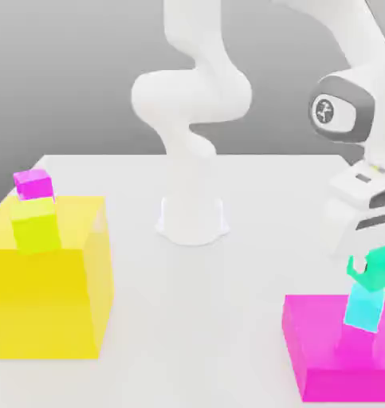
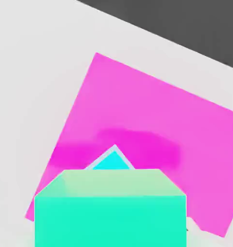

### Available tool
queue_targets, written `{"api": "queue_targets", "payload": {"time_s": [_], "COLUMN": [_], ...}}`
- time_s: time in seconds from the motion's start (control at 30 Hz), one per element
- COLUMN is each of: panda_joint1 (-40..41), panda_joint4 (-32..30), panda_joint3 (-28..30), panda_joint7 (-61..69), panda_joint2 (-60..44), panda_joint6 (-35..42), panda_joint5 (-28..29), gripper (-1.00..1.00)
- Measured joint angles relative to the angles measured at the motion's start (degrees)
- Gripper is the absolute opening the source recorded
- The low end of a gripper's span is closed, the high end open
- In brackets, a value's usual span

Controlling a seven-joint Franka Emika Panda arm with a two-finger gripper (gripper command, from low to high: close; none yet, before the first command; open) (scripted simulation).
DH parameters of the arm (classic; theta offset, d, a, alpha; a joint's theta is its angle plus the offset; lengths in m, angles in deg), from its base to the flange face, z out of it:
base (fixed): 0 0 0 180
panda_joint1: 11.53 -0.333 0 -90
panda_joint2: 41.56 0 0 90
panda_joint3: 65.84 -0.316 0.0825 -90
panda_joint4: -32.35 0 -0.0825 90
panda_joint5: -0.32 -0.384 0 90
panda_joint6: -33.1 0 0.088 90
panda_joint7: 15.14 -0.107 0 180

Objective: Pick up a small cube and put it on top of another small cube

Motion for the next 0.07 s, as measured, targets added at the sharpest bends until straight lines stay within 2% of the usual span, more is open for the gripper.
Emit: {"api": "queue_targets", "payload": {"time_s": [0.07], "panda_joint1": [0.0], "panda_joint4": [0.0], "panda_joint3": [0.0], "panda_joint7": [0.0], "panda_joint2": [0.0], "panda_joint6": [0.0], "panda_joint5": [0.0], "gripper": [1.00]}}
